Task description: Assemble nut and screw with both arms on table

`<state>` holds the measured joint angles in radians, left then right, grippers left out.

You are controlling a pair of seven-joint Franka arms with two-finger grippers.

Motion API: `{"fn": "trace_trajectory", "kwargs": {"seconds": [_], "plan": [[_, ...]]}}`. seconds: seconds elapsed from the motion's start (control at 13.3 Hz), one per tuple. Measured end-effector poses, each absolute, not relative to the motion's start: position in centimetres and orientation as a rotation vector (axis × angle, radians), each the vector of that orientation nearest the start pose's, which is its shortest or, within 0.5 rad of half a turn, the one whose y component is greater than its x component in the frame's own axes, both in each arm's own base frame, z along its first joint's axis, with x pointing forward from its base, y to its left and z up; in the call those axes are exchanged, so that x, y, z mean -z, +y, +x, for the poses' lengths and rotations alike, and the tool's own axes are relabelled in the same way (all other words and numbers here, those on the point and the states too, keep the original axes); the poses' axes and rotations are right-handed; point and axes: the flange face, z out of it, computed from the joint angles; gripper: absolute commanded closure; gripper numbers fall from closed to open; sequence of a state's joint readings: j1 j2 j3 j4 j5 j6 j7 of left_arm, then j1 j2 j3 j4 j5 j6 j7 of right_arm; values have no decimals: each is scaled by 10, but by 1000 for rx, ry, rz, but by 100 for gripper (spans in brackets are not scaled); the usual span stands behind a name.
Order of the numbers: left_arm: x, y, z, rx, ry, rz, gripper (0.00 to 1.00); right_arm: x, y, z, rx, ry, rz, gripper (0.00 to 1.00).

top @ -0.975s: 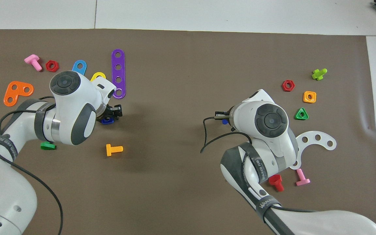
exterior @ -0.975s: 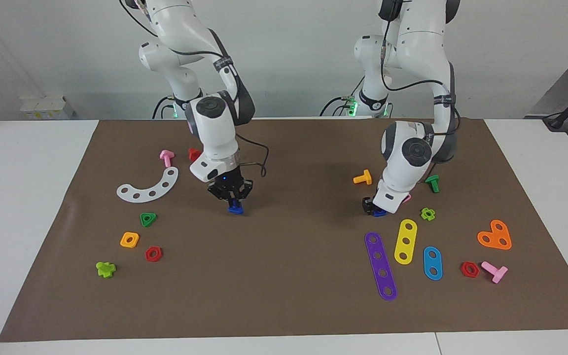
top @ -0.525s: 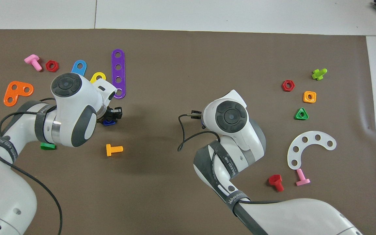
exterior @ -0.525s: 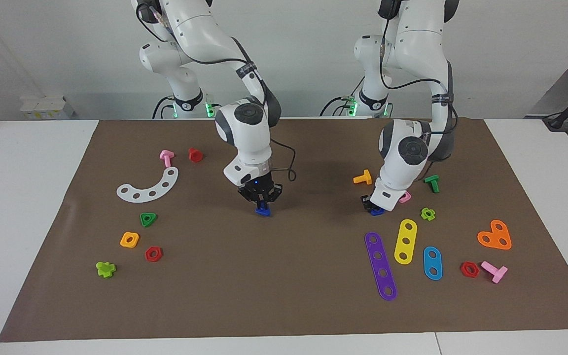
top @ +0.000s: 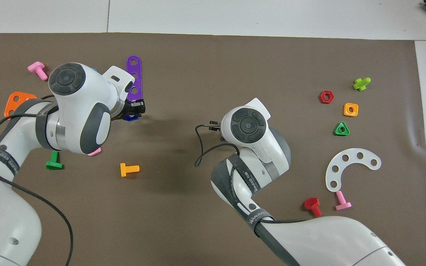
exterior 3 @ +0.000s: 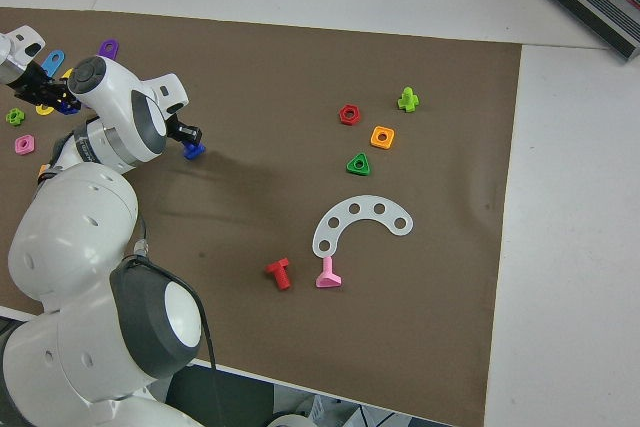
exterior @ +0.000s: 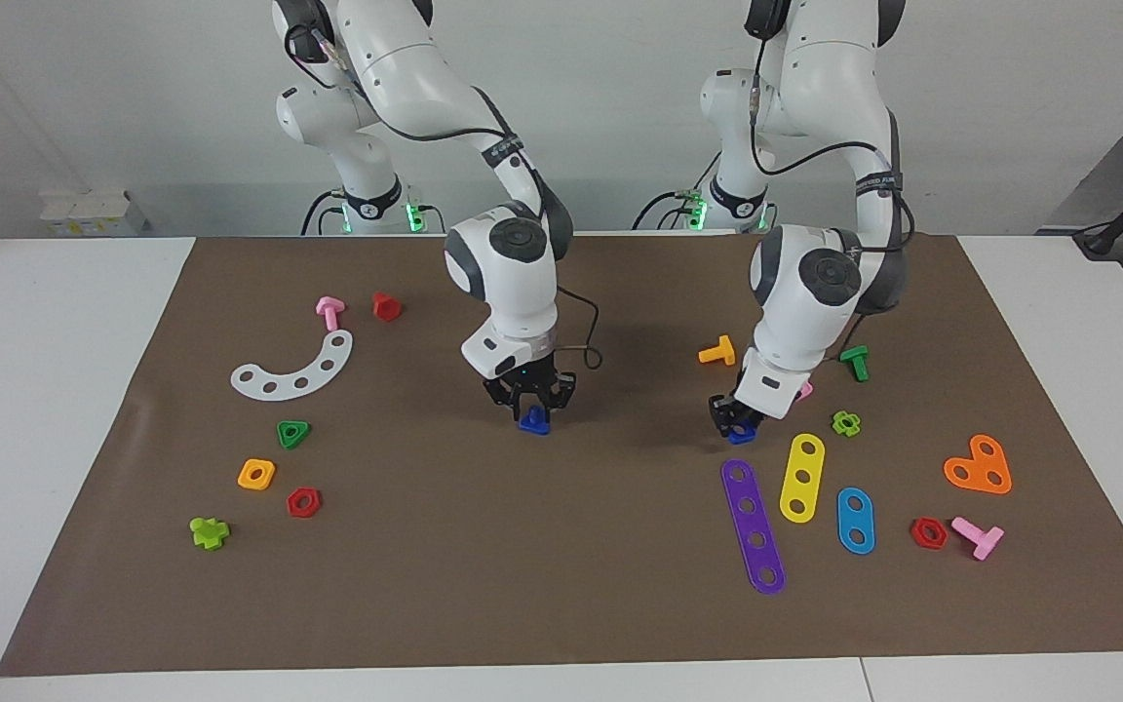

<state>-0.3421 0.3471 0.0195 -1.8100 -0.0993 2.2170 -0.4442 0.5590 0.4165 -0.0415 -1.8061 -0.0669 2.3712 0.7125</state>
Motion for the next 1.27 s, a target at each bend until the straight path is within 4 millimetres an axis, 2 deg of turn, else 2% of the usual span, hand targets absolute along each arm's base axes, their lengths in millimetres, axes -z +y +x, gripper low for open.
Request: {"fn": "trace_trajectory", "kwargs": {"seconds": [0.15, 0.3, 0.53, 0.67, 0.82, 0.97, 1.12, 1.27], "plan": [[-360, -263, 597, 49, -327, -3238, 100, -356, 312, 580, 255, 270, -3089, 0], [-368, -332, 574, 72, -346, -3258, 100, -401, 288, 583, 263, 330, -3082, 0], [-377, -421, 539, 92, -341, -3293, 100, -469, 240, 581, 290, 386, -3071, 0], [-371, -463, 516, 79, -299, -3302, 100, -503, 197, 581, 310, 346, -3083, 0], [-366, -480, 503, 67, -274, -3302, 100, -526, 145, 584, 314, 301, -3106, 0], [-363, -482, 502, 64, -270, -3298, 100, -539, 98, 585, 307, 237, -3129, 0], [-360, -479, 506, 73, -284, -3296, 100, -545, 68, 583, 276, 168, -3139, 0], [-359, -475, 512, 93, -301, -3299, 100, -549, 51, 580, 231, 90, -3155, 0]]}}
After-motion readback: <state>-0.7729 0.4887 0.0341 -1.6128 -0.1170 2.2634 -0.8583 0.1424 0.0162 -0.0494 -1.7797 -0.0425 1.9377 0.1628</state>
